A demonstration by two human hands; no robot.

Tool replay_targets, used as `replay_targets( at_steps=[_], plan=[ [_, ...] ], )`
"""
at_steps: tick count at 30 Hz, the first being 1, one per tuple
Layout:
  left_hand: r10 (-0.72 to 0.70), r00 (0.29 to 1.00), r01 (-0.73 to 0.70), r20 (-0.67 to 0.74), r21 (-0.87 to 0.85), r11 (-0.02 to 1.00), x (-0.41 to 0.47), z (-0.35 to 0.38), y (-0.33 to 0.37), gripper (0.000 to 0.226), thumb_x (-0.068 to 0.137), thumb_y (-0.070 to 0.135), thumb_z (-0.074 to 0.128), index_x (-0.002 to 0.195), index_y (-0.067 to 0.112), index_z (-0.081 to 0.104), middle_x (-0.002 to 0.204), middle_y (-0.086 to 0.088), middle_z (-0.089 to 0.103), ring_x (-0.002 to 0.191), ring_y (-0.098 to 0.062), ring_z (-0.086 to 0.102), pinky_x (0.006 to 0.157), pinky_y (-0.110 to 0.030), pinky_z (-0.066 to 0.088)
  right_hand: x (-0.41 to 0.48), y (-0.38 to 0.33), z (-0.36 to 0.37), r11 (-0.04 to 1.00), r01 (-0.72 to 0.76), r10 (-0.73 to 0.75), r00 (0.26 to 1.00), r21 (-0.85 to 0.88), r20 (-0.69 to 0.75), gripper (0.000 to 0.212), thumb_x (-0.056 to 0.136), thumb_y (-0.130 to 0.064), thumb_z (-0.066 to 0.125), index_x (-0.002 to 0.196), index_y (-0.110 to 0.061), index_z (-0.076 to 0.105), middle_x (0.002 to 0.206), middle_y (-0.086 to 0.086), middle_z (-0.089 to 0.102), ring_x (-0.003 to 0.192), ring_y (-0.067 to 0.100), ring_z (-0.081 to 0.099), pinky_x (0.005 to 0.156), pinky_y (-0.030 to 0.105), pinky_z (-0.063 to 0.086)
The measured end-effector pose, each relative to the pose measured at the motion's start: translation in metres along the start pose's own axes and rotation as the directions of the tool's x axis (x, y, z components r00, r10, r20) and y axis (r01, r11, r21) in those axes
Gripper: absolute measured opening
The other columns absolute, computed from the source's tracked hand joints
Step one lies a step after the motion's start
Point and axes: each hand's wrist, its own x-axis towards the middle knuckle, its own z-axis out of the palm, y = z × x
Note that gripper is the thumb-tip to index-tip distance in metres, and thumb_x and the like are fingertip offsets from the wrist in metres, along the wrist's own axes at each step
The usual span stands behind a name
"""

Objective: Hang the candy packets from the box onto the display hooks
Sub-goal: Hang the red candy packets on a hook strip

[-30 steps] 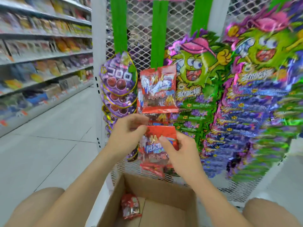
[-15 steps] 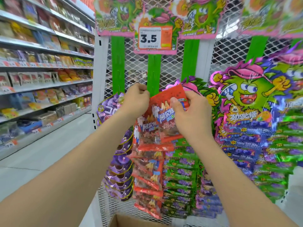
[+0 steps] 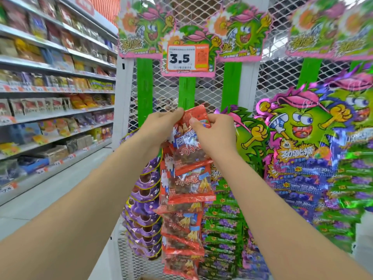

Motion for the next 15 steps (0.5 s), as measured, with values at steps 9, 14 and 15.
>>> replay_targets(
  at_steps=[9,14,15],
  plan=[
    [-0.022,1.000,0.022,0.015,-0.031,0.999,0.002,0.003,-0.003,0.037,0.091,0.054,0.077,0.094,0.017,0.077,0.095,-0.012,0.082,0.097,-0.031,0.079,0.092,-0.043,0.061,-0.018,0.005,-0.006,0.988,0.151,-0.154,0.985,-0.036,-0.079,0.053,0.085,-0.026,0.085,0.119,-0.028,0.044,0.099,-0.004,0.066,0.093,0.026,0.062,0.076,0.038,0.043],
    [0.136,0.991,-0.137,0.011,0.082,0.987,0.000,0.005,-0.014,0.025,0.105,0.039,0.065,0.099,0.017,0.074,0.088,0.003,0.077,0.080,-0.011,0.071,0.080,-0.029,0.056,-0.037,0.013,-0.010,0.959,0.188,-0.196,0.980,-0.212,-0.017,0.042,0.089,-0.035,0.080,0.118,-0.028,0.051,0.086,-0.007,0.062,0.092,0.022,0.056,0.066,0.034,0.032],
    [0.235,0.972,-0.231,0.000,0.172,0.958,-0.002,0.006,-0.018,0.020,0.109,0.030,0.059,0.100,0.017,0.073,0.075,0.011,0.070,0.069,-0.005,0.061,0.070,-0.027,0.048,-0.041,0.017,-0.011,0.948,0.193,-0.209,0.977,-0.254,-0.038,0.041,0.090,-0.038,0.080,0.120,-0.028,0.055,0.093,-0.007,0.065,0.096,0.021,0.059,0.069,0.034,0.037]
  ],
)
